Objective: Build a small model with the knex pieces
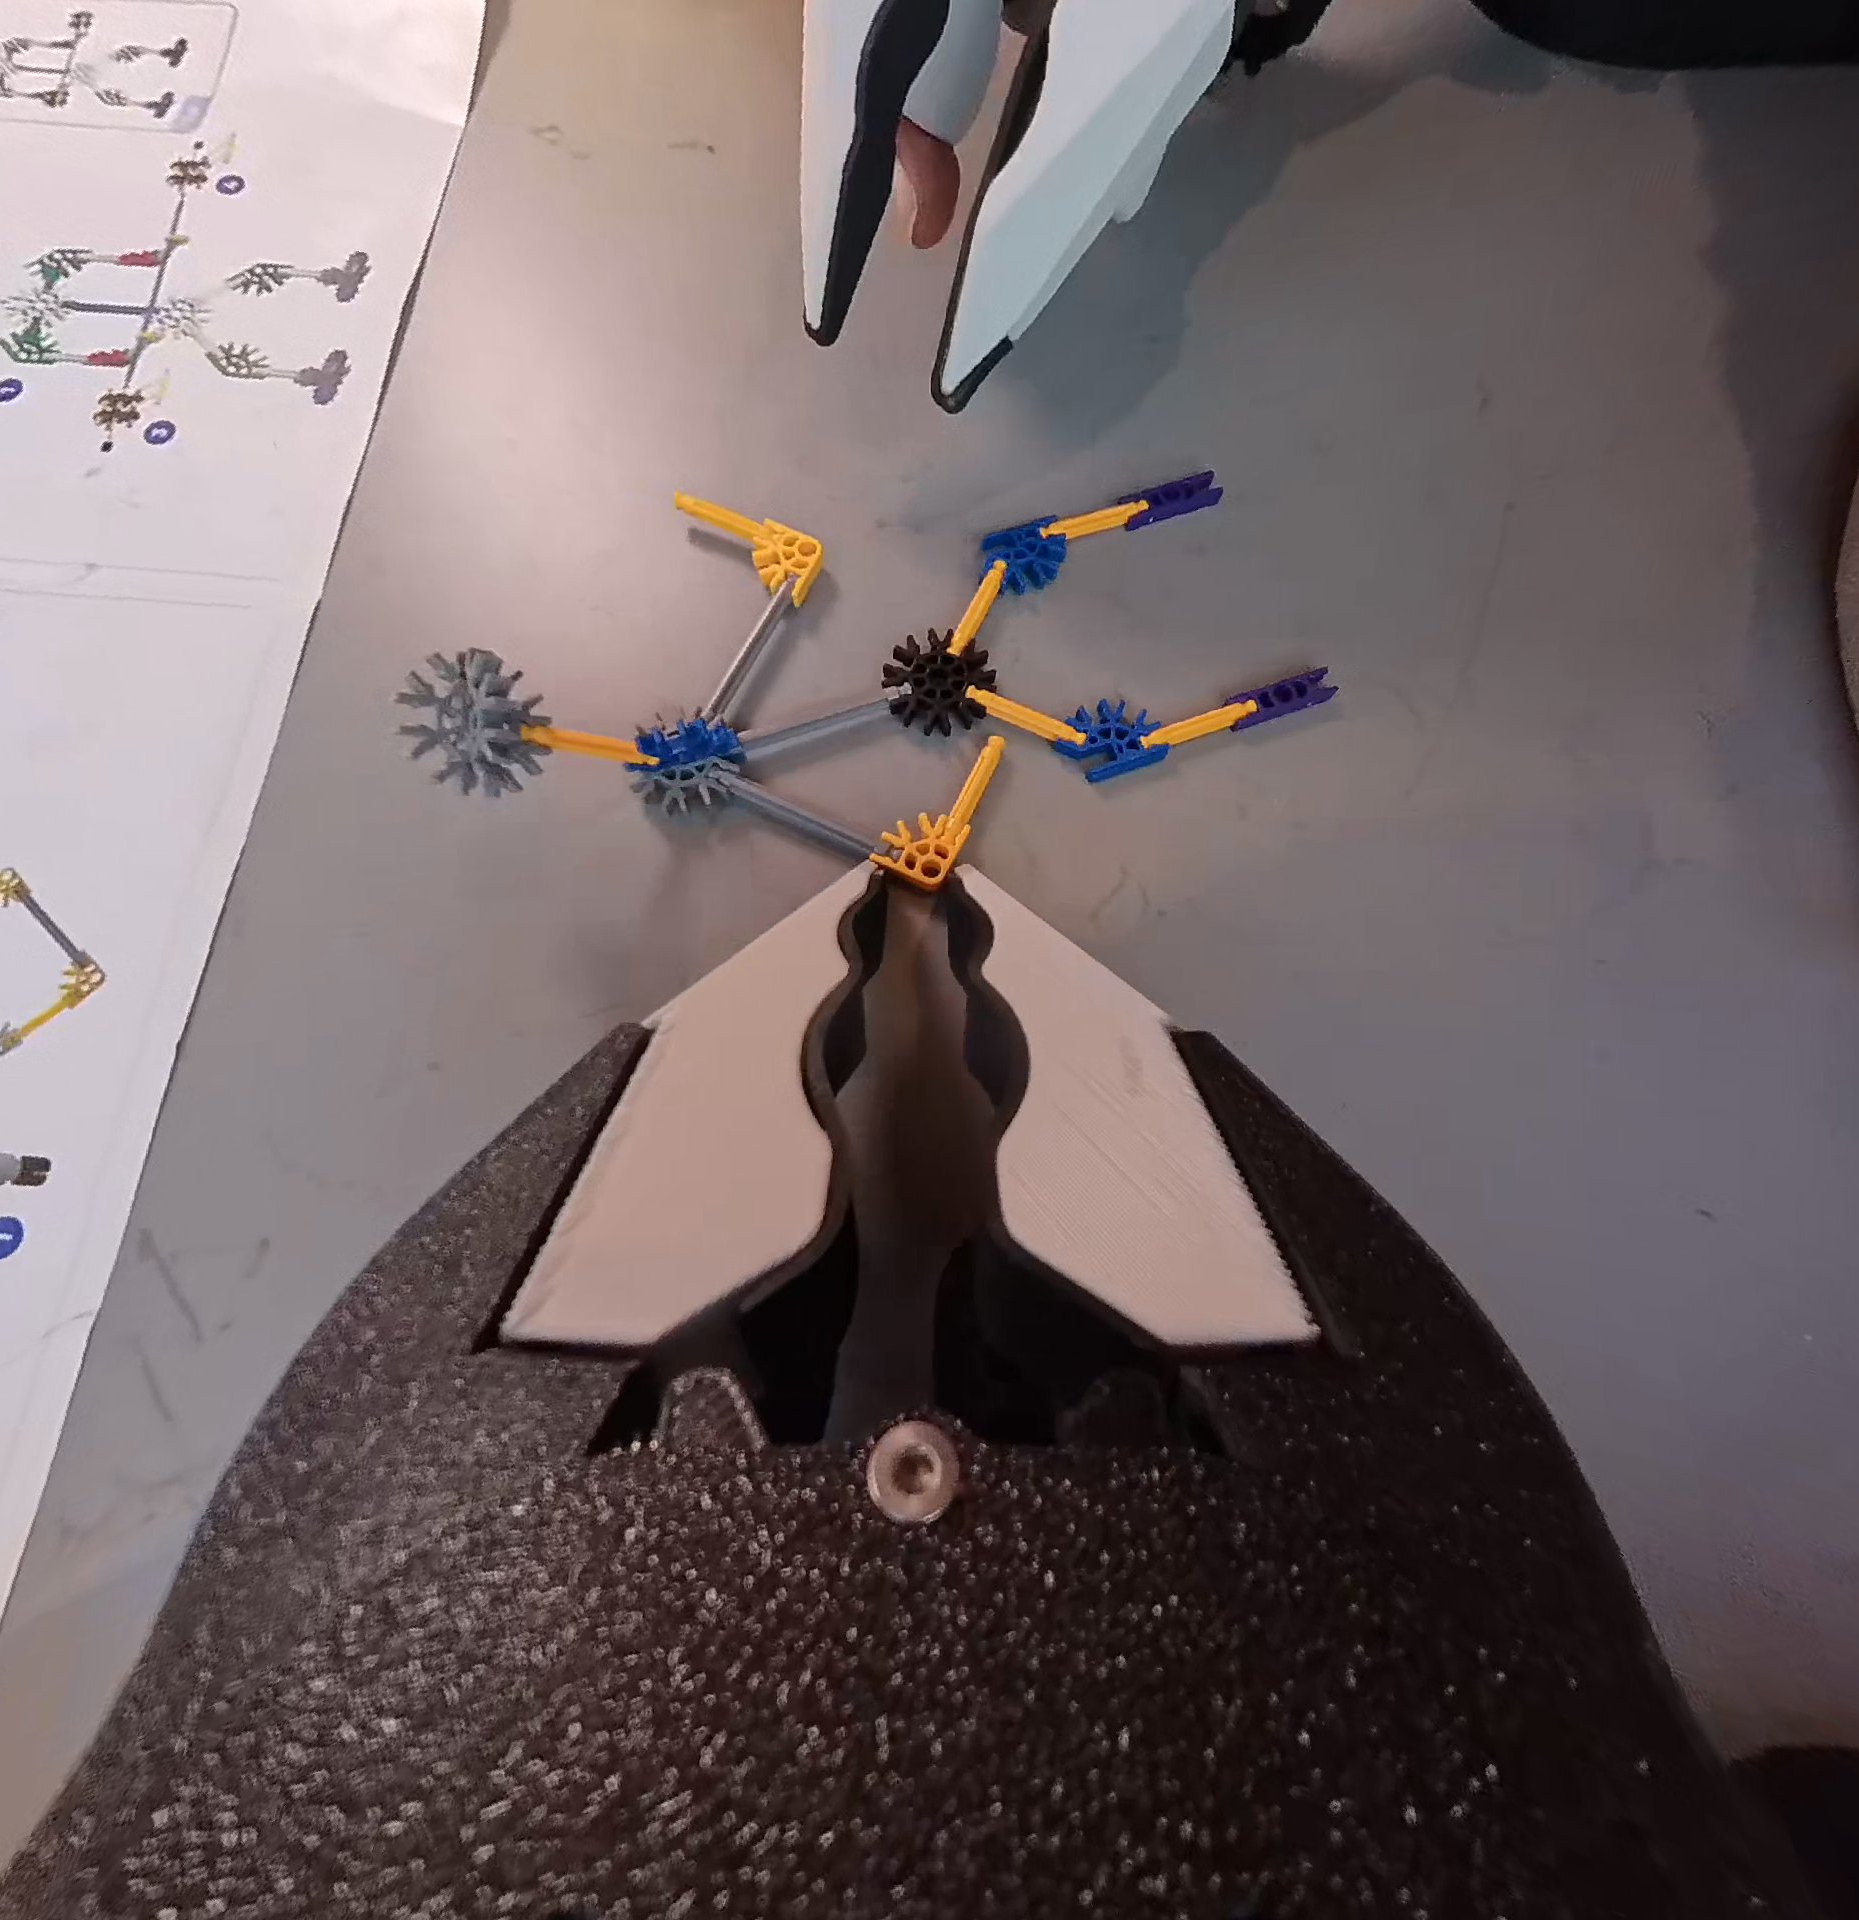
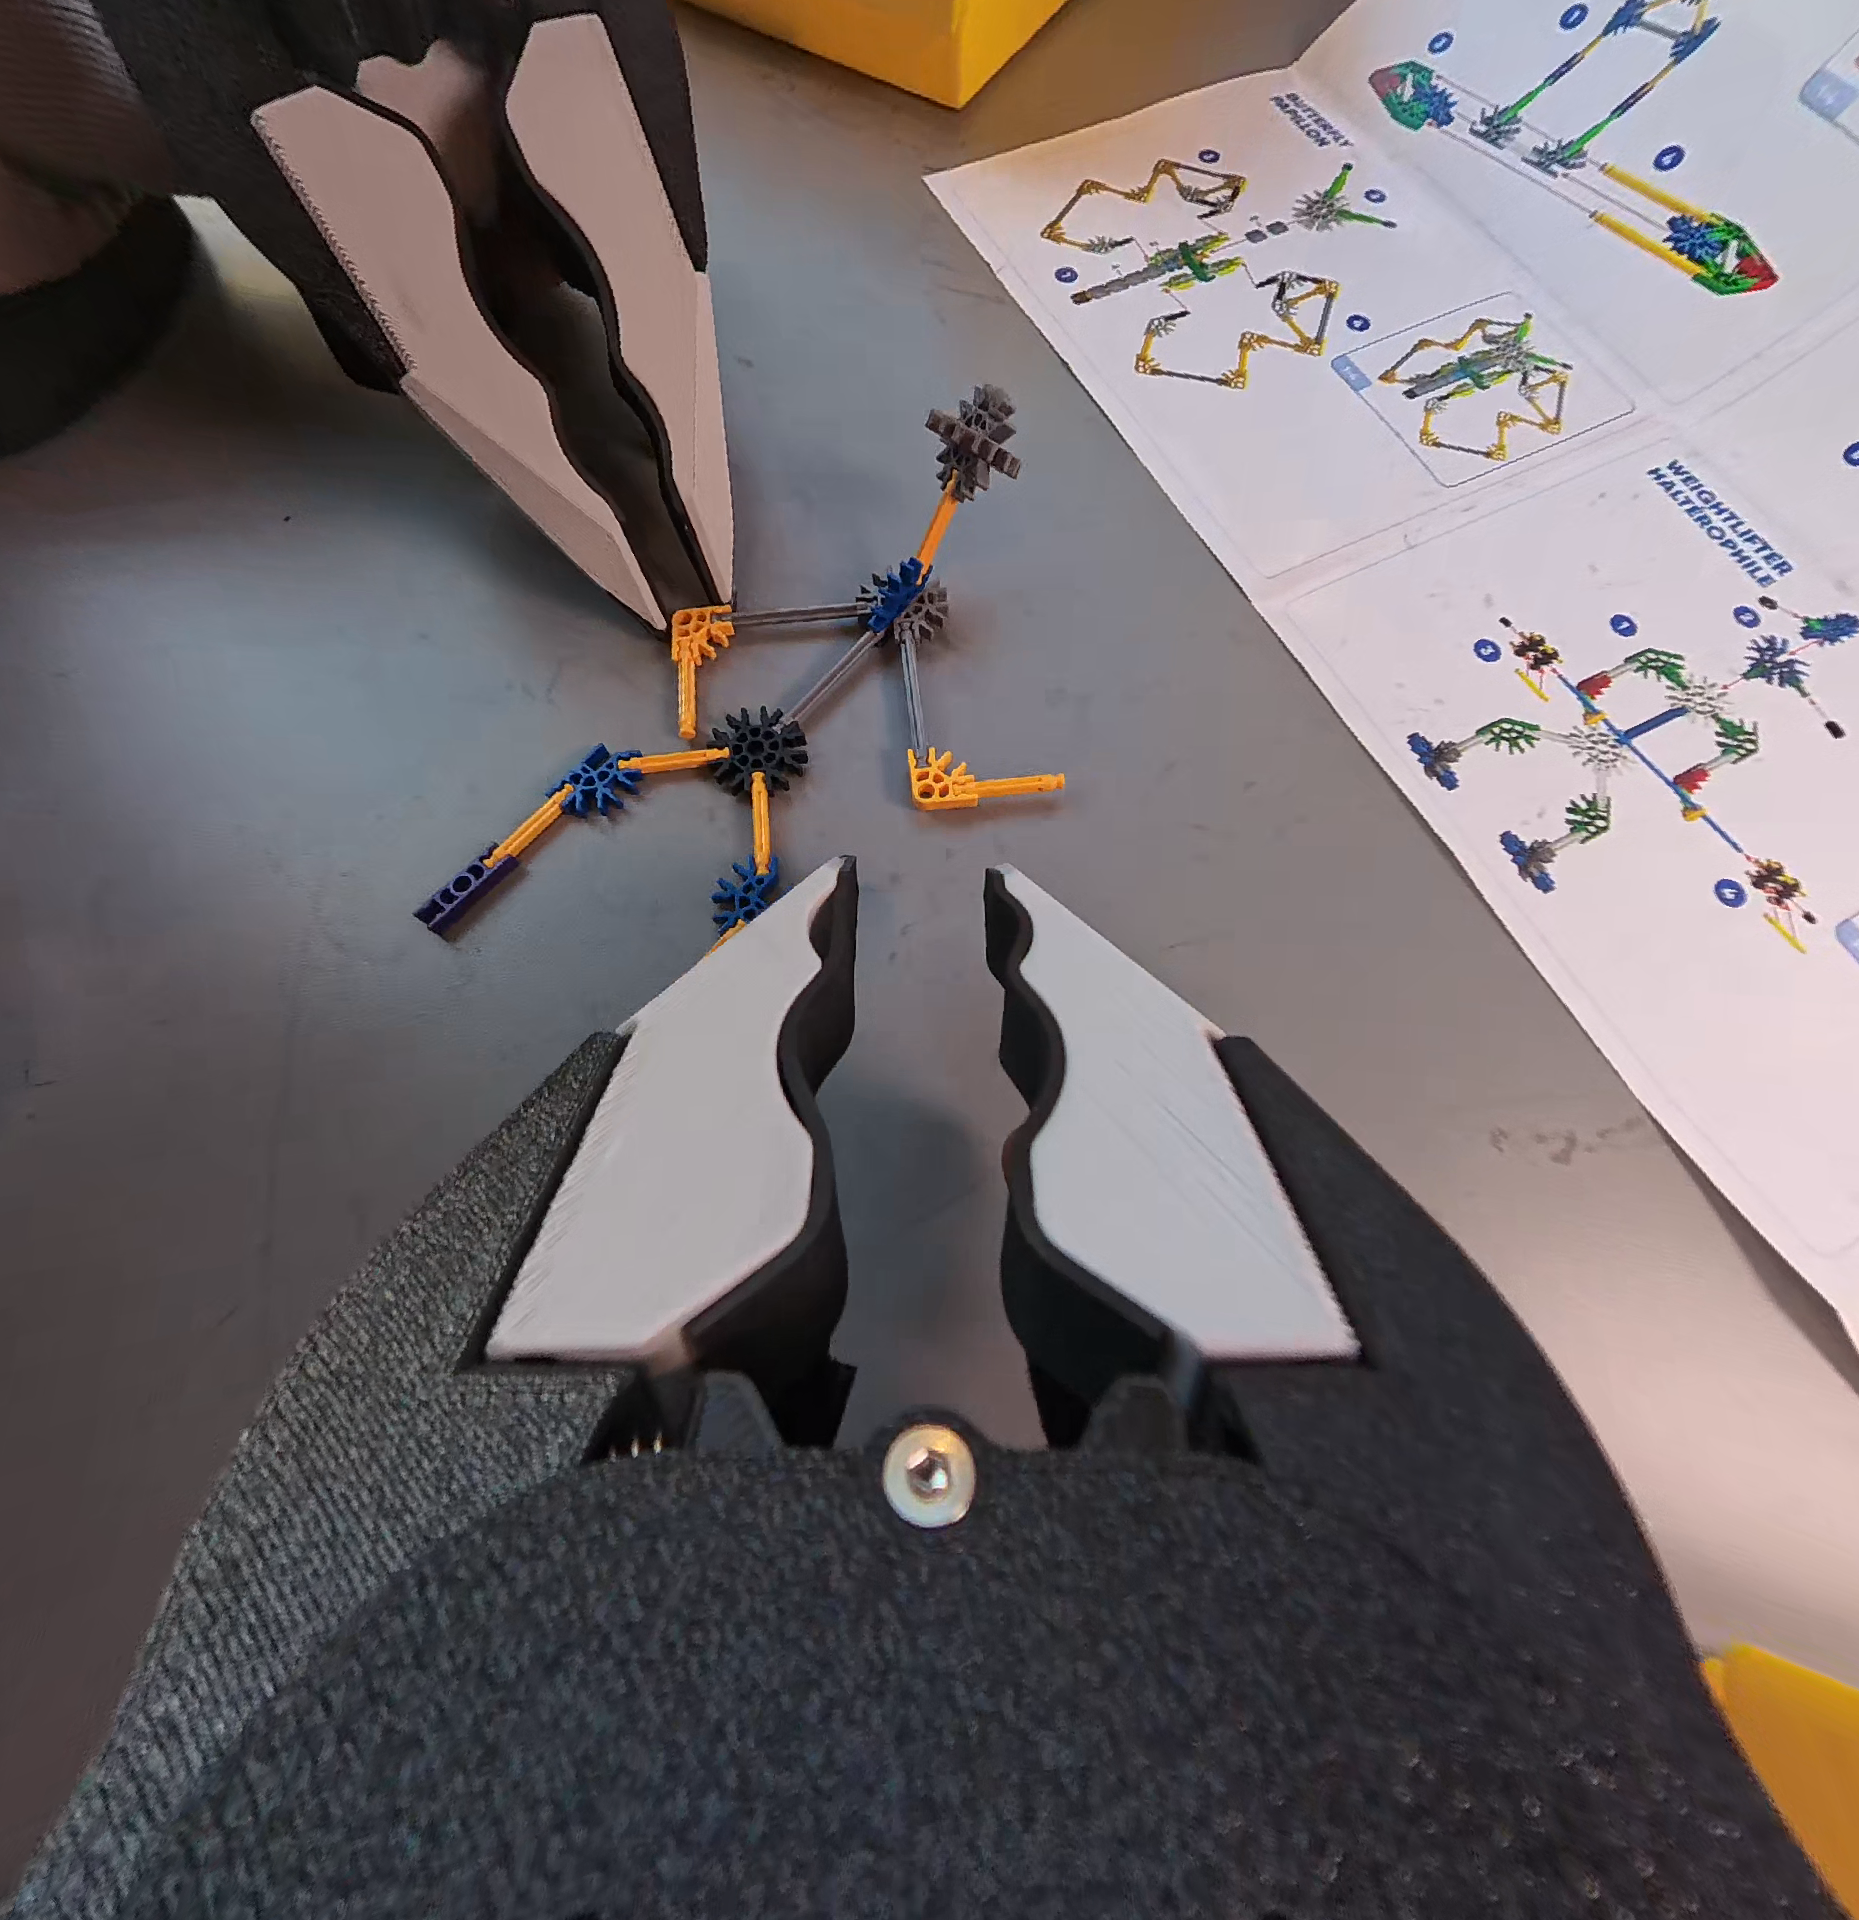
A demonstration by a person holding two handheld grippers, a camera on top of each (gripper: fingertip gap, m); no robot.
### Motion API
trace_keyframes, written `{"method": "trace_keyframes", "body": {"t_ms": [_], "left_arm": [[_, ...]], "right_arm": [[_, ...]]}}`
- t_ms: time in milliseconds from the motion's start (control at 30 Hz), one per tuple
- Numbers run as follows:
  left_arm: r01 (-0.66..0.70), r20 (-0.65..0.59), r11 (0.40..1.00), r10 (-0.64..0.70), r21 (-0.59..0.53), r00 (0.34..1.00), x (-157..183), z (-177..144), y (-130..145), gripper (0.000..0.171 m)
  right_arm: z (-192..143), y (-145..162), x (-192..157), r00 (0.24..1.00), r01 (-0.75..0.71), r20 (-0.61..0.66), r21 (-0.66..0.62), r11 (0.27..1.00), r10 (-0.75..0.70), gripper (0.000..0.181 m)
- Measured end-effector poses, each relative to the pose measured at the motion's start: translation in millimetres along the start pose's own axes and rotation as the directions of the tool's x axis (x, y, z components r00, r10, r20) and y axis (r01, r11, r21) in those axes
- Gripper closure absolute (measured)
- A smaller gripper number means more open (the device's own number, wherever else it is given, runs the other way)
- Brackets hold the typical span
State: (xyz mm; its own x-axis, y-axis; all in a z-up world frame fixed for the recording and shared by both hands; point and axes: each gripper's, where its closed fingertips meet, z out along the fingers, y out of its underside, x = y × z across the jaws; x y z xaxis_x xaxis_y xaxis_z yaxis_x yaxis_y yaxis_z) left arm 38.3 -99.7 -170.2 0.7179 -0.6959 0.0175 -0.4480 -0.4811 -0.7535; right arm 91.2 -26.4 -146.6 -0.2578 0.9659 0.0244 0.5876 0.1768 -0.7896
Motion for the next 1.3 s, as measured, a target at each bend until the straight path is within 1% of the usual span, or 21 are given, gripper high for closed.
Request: {"method": "trace_keyframes", "body": {"t_ms": [200,300,433,533,600,733,867,967,1100,1200,1300], "left_arm": [[-0.064,-0.047,0.998,0.064,0.003,0.997,-12.6,4.5,-4.2,0.165],[-0.044,0.015,0.999,0.044,-0.001,0.999,-32.7,4.7,-6.6,0.164],[-0.02,0.061,0.998,0.016,0.057,0.998,-39.7,-2.7,-13.9,0.163],[0.006,0.076,0.996,-0.013,0.094,0.997,-38.3,-11.8,-15.0,0.158],[0.024,0.083,0.995,-0.033,0.099,0.996,-36.2,-15.8,-12.8,0.152],[0.024,0.123,0.994,-0.037,0.104,0.992,-34.7,-19.6,-14.1,0.141],[0.026,0.129,0.995,-0.038,0.096,0.991,-31.7,-16.0,-16.5,0.136],[0.01,0.105,0.999,-0.015,0.052,0.994,-24.4,-7.9,-10.1,0.136],[-0.019,0.01,1.0,0.019,-0.006,1.0,-2.1,-3.3,-4.4,0.136],[-0.071,-0.081,0.997,0.069,-0.027,0.994,23.0,-6.6,-5.6,0.136],[-0.121,-0.11,0.992,0.117,-0.033,0.987,36.7,-1.5,-7.3,0.135]], "right_arm": [[-4.4,0.1,5.2,1.0,0.004,-0.031,0.005,1.0,-0.004,0.158],[-5.3,1.4,8.1,0.999,0.004,-0.048,0.007,1.0,-0.003,0.158],[-6.0,2.0,13.1,0.997,0.009,-0.071,0.018,1.0,-0.008,0.158],[-5.8,6.1,17.5,0.995,0.034,-0.09,0.007,0.999,-0.033,0.158],[-5.2,9.5,21.0,0.994,0.034,-0.1,-0.007,0.999,-0.035,0.158],[-9.3,5.6,27.9,0.994,-0.015,-0.107,0.031,0.999,0.018,0.154],[-9.9,3.7,26.1,0.995,-0.041,-0.089,0.047,0.998,0.045,0.151],[-8.2,3.2,19.5,0.996,0.01,-0.087,0.038,0.999,-0.007,0.151],[-5.9,3.3,13.6,0.993,0.064,-0.103,0.022,0.998,-0.062,0.151],[-6.5,2.0,13.4,0.991,0.075,-0.114,0.024,0.997,-0.072,0.152],[-7.0,-1.7,11.0,0.994,0.054,-0.102,0.044,0.998,-0.049,0.153]]}}
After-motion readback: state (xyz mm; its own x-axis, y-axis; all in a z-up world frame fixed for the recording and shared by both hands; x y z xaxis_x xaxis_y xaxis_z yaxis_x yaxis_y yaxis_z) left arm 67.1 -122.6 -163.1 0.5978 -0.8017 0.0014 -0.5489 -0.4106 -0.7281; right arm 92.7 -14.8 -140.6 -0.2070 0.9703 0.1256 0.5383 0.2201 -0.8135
